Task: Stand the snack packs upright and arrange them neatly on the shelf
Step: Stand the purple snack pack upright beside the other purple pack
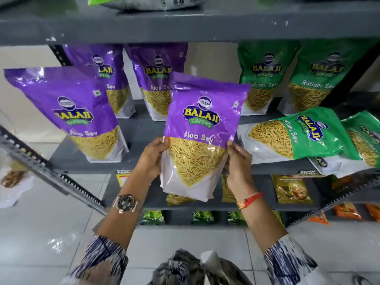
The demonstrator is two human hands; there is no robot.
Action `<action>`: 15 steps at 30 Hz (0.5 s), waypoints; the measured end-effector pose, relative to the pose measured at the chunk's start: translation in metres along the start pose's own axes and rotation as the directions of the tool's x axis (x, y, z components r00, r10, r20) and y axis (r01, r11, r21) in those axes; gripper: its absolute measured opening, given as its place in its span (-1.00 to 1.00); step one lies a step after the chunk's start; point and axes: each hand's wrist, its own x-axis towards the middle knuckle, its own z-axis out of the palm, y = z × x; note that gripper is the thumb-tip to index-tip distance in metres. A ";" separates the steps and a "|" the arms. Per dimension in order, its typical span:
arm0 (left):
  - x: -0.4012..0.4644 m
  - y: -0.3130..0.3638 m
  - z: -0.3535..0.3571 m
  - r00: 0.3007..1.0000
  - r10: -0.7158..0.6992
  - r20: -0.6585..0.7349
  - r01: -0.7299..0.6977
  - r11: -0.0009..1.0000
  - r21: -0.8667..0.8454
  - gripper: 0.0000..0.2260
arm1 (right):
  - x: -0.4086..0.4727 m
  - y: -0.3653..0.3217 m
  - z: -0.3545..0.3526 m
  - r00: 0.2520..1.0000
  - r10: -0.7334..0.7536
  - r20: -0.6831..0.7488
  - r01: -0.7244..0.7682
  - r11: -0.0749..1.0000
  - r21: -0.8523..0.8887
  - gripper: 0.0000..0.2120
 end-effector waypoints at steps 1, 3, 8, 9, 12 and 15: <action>-0.011 0.001 -0.003 1.000 0.022 0.017 -0.022 0.999 -0.029 -0.87 | -0.006 -0.004 -0.001 0.999 -0.027 0.041 0.027 1.000 -0.004 -0.76; -0.029 0.004 -0.006 0.996 0.069 0.053 -0.065 0.996 -0.068 -0.92 | -0.015 -0.011 -0.001 0.992 -0.060 0.112 0.062 0.998 -0.010 -0.73; -0.048 0.008 -0.014 0.991 0.134 0.001 -0.133 0.989 -0.069 -0.85 | -0.024 -0.012 0.003 0.976 -0.073 0.204 0.072 0.997 0.012 -0.74; -0.050 0.008 -0.016 0.989 0.144 -0.022 -0.145 0.988 -0.059 -0.83 | -0.025 -0.011 0.006 0.973 -0.072 0.219 0.071 0.997 0.014 -0.74; -0.048 0.008 -0.024 0.981 0.161 -0.107 -0.162 0.987 0.007 -0.78 | -0.025 -0.004 0.016 0.971 -0.054 0.233 0.055 0.998 0.000 -0.78; -0.046 -0.009 -0.031 0.965 0.142 -0.221 -0.116 0.985 0.124 -0.80 | -0.026 0.006 0.016 0.968 -0.038 0.248 0.041 0.999 -0.008 -0.84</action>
